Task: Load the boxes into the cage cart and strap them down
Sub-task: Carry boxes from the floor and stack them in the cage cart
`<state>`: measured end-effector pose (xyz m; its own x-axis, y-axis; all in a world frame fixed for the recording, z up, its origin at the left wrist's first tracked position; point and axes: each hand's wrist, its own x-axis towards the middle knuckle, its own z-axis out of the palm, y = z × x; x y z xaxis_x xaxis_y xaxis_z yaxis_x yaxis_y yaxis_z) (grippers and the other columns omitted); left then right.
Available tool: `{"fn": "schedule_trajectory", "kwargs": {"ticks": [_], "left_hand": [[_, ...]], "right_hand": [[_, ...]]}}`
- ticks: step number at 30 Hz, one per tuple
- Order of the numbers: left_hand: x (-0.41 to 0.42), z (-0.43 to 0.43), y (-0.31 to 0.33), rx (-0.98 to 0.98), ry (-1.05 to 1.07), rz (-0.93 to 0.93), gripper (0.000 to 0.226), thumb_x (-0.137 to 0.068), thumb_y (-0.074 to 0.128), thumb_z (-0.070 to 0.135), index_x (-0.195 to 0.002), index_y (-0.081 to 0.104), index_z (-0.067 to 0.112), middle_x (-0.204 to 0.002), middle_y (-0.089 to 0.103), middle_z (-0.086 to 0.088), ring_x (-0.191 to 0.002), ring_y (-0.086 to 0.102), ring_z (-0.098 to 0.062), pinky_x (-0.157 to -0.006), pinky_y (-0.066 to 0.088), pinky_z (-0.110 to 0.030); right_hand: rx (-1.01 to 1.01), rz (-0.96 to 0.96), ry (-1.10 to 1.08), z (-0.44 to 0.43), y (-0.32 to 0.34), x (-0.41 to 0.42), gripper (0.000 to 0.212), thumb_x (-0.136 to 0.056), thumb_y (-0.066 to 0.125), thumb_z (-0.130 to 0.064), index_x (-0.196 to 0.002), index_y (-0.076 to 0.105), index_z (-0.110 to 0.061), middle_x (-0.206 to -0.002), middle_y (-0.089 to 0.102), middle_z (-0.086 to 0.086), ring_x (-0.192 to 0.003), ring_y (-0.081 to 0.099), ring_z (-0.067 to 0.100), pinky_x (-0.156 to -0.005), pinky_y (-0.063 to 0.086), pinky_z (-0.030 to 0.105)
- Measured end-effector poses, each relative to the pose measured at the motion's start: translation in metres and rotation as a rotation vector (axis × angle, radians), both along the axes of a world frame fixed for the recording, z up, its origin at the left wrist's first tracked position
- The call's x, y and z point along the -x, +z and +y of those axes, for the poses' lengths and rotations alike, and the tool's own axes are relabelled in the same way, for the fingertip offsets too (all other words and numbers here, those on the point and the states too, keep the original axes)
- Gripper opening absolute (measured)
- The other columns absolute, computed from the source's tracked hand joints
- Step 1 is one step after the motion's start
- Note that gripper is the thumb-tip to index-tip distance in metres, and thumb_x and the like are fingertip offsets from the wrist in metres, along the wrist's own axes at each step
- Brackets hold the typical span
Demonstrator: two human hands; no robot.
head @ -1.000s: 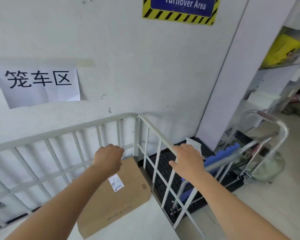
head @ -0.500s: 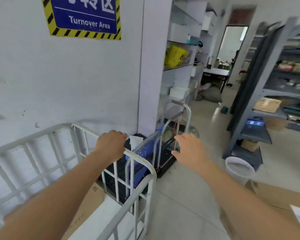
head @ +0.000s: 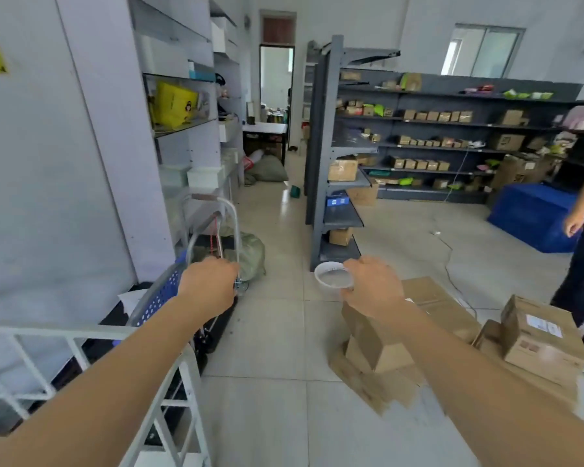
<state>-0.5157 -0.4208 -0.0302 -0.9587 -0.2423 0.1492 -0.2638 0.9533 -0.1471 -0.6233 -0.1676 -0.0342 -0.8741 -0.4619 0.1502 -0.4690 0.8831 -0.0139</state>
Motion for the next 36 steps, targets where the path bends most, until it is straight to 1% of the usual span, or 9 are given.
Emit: {"fn": "schedule_trajectory", "kwargs": {"ticks": [2,4,10,13,17,22,25,32,36], "left_hand": [[0.018,0.017,-0.008,-0.017,-0.051,-0.016,0.018,-0.091,0.055,0.023,-0.107,0.057,0.015,-0.105,0.061,-0.005,-0.096,0.061,-0.026,-0.073,0.052,-0.035],[0.036,0.037,-0.016,-0.012,-0.105,-0.035,0.021,-0.091,0.055,0.024,-0.109,0.056,0.015,-0.108,0.062,-0.006,-0.100,0.061,-0.027,-0.072,0.048,-0.033],[0.096,0.097,-0.038,-0.002,-0.235,-0.098,0.033,-0.095,0.052,0.030,-0.124,0.052,0.014,-0.122,0.057,-0.007,-0.116,0.054,-0.027,-0.088,0.048,-0.036],[0.131,0.130,-0.052,-0.007,-0.263,-0.123,0.034,-0.095,0.052,0.030,-0.126,0.051,0.017,-0.126,0.056,-0.006,-0.120,0.051,-0.026,-0.090,0.046,-0.036],[0.181,0.173,-0.074,-0.036,-0.258,-0.171,0.034,-0.094,0.052,0.030,-0.126,0.050,0.018,-0.127,0.056,-0.004,-0.122,0.050,-0.024,-0.091,0.045,-0.035],[0.241,0.220,-0.107,-0.060,-0.249,-0.256,0.033,-0.095,0.050,0.031,-0.125,0.050,0.019,-0.127,0.055,-0.003,-0.121,0.049,-0.023,-0.091,0.043,-0.036],[0.273,0.246,-0.123,-0.106,-0.223,-0.291,0.031,-0.095,0.049,0.030,-0.125,0.050,0.020,-0.126,0.054,-0.002,-0.121,0.049,-0.022,-0.089,0.044,-0.035],[0.350,0.286,-0.160,-0.193,-0.155,-0.364,0.035,-0.094,0.048,0.022,-0.128,0.052,0.023,-0.121,0.058,0.001,-0.115,0.054,-0.020,-0.084,0.047,-0.032],[0.399,0.300,-0.186,-0.238,-0.129,-0.391,0.036,-0.093,0.049,0.022,-0.129,0.053,0.022,-0.120,0.059,0.003,-0.113,0.055,-0.018,-0.083,0.049,-0.030]], "right_hand": [[-0.003,-0.024,-0.075,0.026,-0.003,0.005,0.043,-0.091,0.054,-0.035,-0.131,0.049,-0.022,-0.125,0.052,0.003,-0.121,0.047,0.025,-0.094,0.040,0.035],[-0.026,-0.060,-0.141,0.052,-0.008,0.011,0.043,-0.092,0.053,-0.034,-0.132,0.047,-0.020,-0.126,0.051,0.005,-0.123,0.044,0.025,-0.094,0.041,0.035],[-0.032,-0.151,-0.318,0.124,-0.030,0.046,0.050,-0.091,0.053,-0.032,-0.138,0.045,-0.017,-0.131,0.050,0.004,-0.124,0.046,0.024,-0.091,0.046,0.035],[-0.052,-0.162,-0.339,0.155,-0.041,0.074,0.053,-0.091,0.053,-0.032,-0.142,0.043,-0.022,-0.137,0.048,0.003,-0.128,0.042,0.024,-0.094,0.045,0.036],[-0.068,-0.175,-0.369,0.198,-0.055,0.119,0.055,-0.089,0.055,-0.032,-0.142,0.043,-0.026,-0.137,0.049,0.002,-0.129,0.042,0.024,-0.095,0.045,0.034],[-0.096,-0.203,-0.384,0.253,-0.077,0.180,0.057,-0.089,0.057,-0.034,-0.143,0.042,-0.023,-0.133,0.049,0.004,-0.129,0.041,0.022,-0.092,0.044,0.032],[-0.114,-0.248,-0.391,0.280,-0.092,0.214,0.058,-0.090,0.058,-0.037,-0.143,0.042,-0.020,-0.135,0.048,0.005,-0.130,0.041,0.024,-0.096,0.043,0.034],[-0.152,-0.339,-0.411,0.333,-0.130,0.293,0.052,-0.087,0.057,-0.034,-0.136,0.046,-0.020,-0.125,0.052,0.005,-0.127,0.042,0.025,-0.093,0.048,0.037],[-0.142,-0.396,-0.411,0.354,-0.155,0.345,0.051,-0.087,0.058,-0.038,-0.134,0.046,-0.022,-0.124,0.053,0.005,-0.126,0.044,0.025,-0.093,0.049,0.037]]}}
